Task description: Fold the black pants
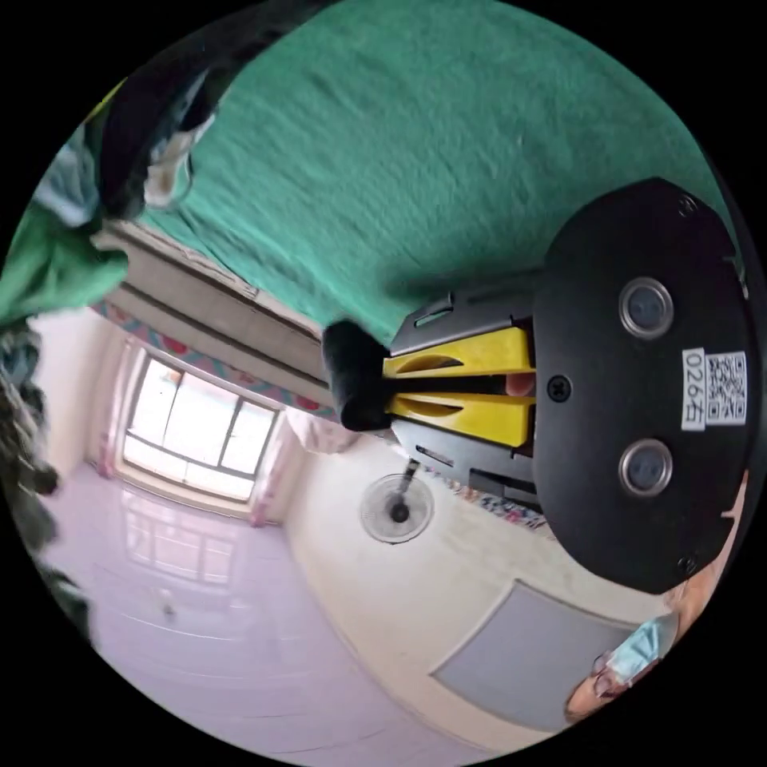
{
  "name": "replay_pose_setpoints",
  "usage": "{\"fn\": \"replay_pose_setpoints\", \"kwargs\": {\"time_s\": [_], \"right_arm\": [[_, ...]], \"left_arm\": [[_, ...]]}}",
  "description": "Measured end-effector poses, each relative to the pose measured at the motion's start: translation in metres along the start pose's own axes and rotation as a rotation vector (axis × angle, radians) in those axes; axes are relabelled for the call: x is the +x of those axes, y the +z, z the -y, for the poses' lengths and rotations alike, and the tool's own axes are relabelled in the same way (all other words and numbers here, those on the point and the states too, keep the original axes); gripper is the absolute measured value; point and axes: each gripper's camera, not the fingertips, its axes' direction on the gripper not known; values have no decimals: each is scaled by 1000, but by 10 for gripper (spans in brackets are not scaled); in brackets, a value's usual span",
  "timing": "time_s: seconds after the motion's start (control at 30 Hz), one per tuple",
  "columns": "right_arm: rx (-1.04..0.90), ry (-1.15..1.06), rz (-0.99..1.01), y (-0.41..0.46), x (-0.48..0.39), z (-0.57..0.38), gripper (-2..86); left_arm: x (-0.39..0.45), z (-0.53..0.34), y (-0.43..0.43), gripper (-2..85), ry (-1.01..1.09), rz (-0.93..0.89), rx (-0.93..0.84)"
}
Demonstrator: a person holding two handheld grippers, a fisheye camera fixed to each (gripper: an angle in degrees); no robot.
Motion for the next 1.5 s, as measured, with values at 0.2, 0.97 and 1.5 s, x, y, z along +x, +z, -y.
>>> {"fn": "replay_pose_setpoints", "kwargs": {"time_s": [0.2,0.97,1.5], "right_arm": [[72,103,-39,-19,48,-17,-9],[-509,-789,-629,271,-90,-107,142],[-417,-481,-509,238,-41,-85,-3]], "left_arm": [[69,-8,-114,74,177,121,142],[78,-73,-186,181,-29,617,207],[117,-108,-202,26,94,789,85]]}}
